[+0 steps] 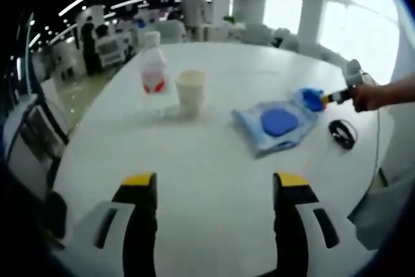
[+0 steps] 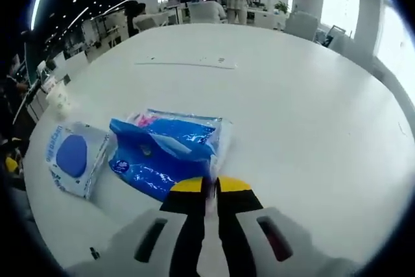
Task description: Arrange the tabletop items into an orderly group along one side of the table until the central work area is clear of visible clutter.
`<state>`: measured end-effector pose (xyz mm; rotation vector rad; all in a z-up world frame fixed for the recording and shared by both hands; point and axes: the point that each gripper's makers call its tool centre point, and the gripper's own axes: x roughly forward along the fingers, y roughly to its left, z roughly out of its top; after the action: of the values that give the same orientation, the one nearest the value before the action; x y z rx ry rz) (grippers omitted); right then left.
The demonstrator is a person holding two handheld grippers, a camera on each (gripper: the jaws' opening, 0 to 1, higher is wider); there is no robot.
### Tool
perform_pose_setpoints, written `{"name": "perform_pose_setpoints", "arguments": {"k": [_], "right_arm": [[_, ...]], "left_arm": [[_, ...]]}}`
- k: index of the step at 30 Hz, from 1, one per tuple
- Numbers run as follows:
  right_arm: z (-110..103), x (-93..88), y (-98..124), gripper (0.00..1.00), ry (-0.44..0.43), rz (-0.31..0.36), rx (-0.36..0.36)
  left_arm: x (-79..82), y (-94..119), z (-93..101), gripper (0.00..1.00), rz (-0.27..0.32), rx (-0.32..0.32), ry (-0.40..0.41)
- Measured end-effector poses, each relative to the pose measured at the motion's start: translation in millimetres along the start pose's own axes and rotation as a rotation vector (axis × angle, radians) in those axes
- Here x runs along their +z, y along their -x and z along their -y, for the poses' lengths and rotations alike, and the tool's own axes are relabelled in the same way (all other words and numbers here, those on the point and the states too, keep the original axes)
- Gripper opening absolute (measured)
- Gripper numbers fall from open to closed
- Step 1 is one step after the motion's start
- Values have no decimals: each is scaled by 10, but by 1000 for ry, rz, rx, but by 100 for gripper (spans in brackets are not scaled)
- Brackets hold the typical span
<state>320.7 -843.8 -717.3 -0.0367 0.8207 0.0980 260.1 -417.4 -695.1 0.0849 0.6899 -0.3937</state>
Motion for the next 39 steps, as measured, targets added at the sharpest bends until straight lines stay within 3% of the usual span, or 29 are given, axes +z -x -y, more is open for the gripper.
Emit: {"name": "perform_pose_setpoints", "arguments": {"k": [2, 5, 7, 12, 15, 28, 30, 39], "right_arm": [[104, -19, -134, 7, -8, -3, -5], [131, -22, -138, 23, -23, -6, -14], [100, -28, -80, 30, -26, -4, -21], [19, -49, 80, 35, -101, 1, -24], [-38, -89, 163, 45, -136, -14, -19], [-294, -20, 435, 53, -173, 34, 28], [-154, 33, 232, 54, -174, 37, 39], [-478, 43, 507, 57, -177, 64, 65]], "left_arm": [[-2, -4, -4, 70, 0, 1, -2], [-12, -11, -16, 70, -1, 1, 1], [-17, -7, -15, 70, -3, 1, 0], [-13, -5, -10, 70, 0, -2, -1], [-10, -5, -9, 70, -1, -3, -3], [46, 24, 61, 70, 13, -17, -28], [50, 27, 65, 70, 14, -18, -31], [78, 38, 92, 73, 22, -20, -57]]}}
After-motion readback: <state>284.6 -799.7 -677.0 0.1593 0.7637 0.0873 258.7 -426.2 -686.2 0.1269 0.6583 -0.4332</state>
